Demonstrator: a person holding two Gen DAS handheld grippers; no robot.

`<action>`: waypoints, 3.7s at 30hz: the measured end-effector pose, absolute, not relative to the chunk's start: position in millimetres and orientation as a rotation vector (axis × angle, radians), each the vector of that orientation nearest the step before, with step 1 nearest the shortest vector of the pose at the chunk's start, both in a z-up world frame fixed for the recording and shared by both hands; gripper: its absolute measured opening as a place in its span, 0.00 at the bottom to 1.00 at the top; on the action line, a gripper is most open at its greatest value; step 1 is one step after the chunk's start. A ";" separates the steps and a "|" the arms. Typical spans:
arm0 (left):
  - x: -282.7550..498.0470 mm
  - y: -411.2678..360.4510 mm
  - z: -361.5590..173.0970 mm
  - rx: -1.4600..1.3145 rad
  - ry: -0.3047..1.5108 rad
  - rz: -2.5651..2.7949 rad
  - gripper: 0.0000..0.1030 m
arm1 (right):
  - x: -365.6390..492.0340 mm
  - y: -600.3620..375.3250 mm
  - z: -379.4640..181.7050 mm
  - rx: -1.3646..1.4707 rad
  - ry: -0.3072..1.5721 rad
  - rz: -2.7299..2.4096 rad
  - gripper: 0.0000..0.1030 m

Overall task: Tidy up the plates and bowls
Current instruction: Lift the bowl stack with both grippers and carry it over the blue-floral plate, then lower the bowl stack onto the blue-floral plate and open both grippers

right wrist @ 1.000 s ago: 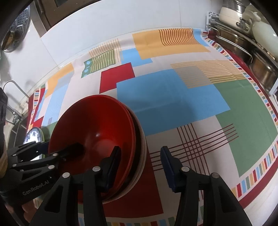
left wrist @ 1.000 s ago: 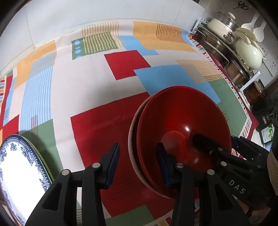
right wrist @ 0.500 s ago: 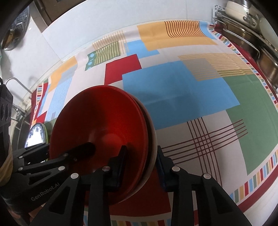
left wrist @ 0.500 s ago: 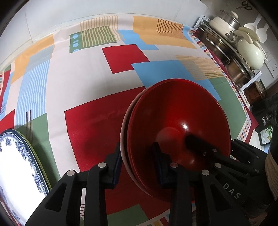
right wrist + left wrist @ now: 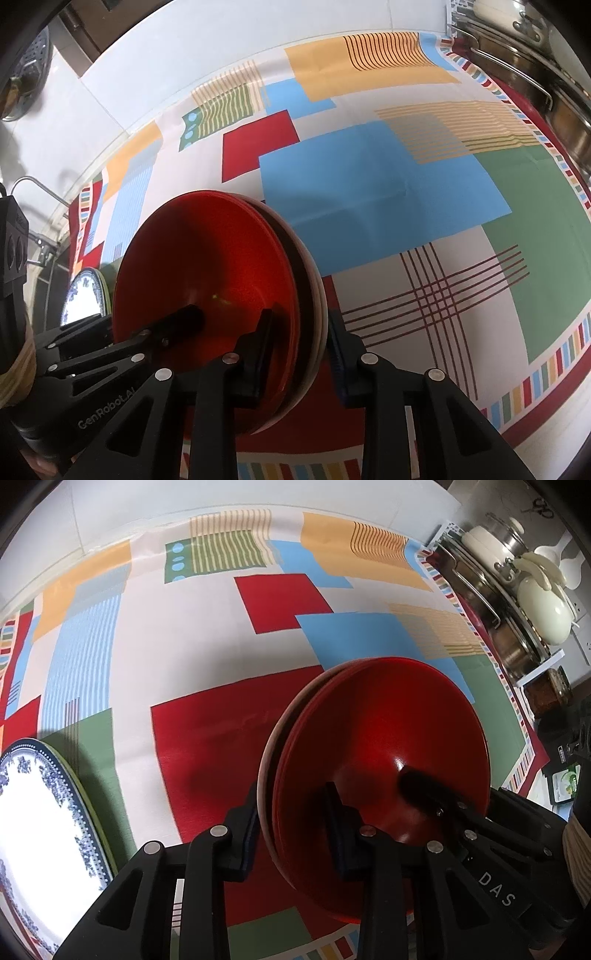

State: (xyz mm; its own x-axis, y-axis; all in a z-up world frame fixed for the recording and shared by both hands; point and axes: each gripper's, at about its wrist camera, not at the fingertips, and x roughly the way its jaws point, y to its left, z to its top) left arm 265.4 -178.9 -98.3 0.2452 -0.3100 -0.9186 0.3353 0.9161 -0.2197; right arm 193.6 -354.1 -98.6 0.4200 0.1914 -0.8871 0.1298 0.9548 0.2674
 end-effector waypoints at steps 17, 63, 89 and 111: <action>252.2 -101.2 -58.8 -0.041 1.152 -0.395 0.30 | 187.8 -292.8 -60.0 0.275 1.089 0.093 0.27; 205.7 114.9 -68.7 -0.180 1.167 -0.183 0.30 | 161.3 -73.5 -60.6 0.156 1.153 0.339 0.27; 227.7 114.3 -86.4 -0.178 1.192 -0.185 0.28 | 176.7 -72.2 -73.0 0.160 1.193 0.324 0.28; 223.7 114.0 -65.5 -0.093 1.057 -0.209 0.41 | 186.3 -72.0 -63.7 0.098 1.063 0.260 0.32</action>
